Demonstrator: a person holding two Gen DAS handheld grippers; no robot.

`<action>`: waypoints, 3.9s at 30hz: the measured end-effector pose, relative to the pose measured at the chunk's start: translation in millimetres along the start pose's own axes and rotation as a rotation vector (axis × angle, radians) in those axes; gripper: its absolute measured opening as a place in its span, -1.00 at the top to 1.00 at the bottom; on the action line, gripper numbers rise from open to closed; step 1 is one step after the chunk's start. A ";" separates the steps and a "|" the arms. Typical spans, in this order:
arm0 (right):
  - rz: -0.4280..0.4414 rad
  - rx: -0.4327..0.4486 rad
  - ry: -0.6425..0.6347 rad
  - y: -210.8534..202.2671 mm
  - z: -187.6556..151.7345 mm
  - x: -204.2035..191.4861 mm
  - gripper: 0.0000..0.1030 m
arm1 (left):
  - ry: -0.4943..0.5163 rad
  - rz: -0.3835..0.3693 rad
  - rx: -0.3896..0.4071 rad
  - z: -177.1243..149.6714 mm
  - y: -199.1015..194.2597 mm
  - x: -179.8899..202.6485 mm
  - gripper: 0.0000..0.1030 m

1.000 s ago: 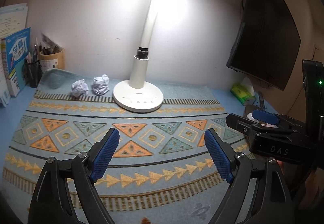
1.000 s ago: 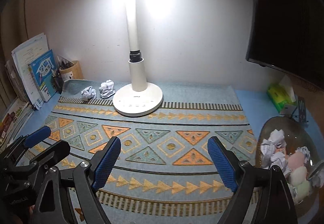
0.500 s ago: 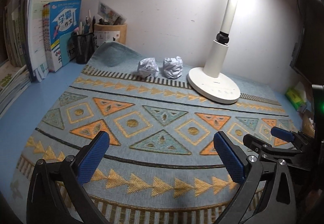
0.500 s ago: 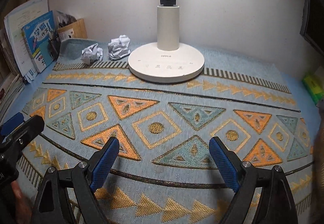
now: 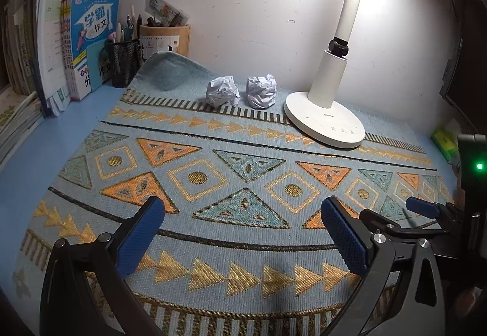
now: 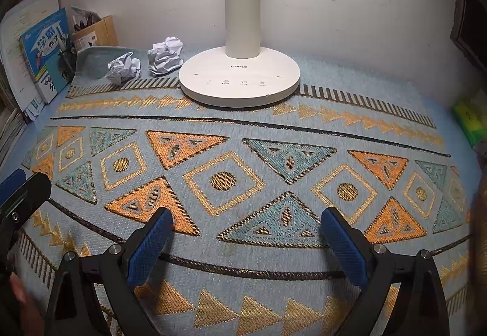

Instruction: Organize objects

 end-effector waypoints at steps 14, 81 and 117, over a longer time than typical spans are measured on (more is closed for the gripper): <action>0.151 0.103 -0.129 6.5 83.5 -50.3 -0.68 | -0.012 -0.007 -0.018 77.4 36.8 -49.4 -0.99; 0.200 0.283 -0.005 -179.8 92.9 35.5 0.08 | 0.152 -0.304 0.028 73.0 -44.5 113.1 0.28; -0.185 0.231 0.541 -230.5 -6.5 379.0 -0.37 | 0.373 -0.608 0.003 -6.0 -75.3 416.4 -0.80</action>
Point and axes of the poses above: each gripper's, at about its wrist camera, not at the fingertips, and y roughly the way its jaws point, x to its right, z to its top, the point moved 5 cm from there along y, roughly the way its jaws point, and after that the axes turned 9 degrees about x, right-handed, at the moved point
